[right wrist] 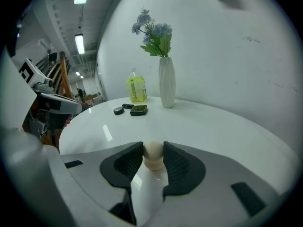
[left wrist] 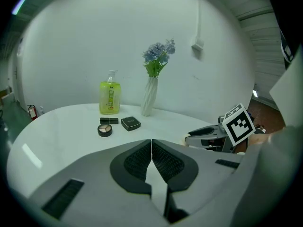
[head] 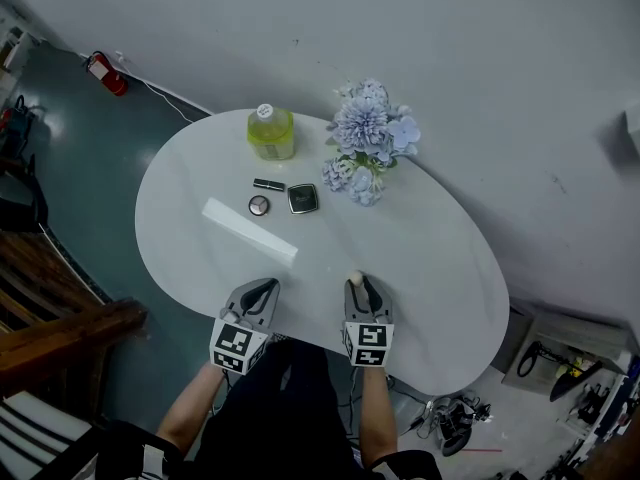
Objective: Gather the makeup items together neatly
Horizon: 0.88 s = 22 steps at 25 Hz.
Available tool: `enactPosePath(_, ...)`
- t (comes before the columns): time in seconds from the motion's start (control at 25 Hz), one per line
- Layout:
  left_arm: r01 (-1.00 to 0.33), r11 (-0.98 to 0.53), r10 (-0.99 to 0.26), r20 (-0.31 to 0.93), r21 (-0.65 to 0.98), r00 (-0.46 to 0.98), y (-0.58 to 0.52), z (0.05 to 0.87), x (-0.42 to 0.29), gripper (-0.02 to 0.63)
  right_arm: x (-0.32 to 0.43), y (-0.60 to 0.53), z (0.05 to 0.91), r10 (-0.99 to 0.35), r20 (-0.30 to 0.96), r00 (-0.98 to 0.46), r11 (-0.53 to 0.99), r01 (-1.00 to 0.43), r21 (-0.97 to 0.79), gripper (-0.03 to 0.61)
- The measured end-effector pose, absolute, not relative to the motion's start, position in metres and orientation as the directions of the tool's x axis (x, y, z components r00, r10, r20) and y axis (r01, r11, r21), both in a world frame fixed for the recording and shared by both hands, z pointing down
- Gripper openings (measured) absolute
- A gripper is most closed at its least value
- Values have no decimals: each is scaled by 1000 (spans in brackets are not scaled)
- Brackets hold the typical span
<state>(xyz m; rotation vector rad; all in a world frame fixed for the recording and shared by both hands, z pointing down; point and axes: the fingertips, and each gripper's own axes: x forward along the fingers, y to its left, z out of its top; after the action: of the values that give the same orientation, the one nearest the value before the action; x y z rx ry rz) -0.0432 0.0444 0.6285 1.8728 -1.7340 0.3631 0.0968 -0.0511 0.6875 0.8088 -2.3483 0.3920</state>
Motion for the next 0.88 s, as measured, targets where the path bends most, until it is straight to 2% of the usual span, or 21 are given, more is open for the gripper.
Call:
enactPosePath(0.52, -979, -10, -825, 551, 201, 122, 53, 627, -39, 20, 101, -47, 692, -444, 636, -631, 762, -639, -102, 150)
enactPosePath(0.88, -985, -9, -862, 498, 170, 94, 52, 589, -39, 20, 102, -48, 641, -481, 571, -665, 778, -624, -71, 150)
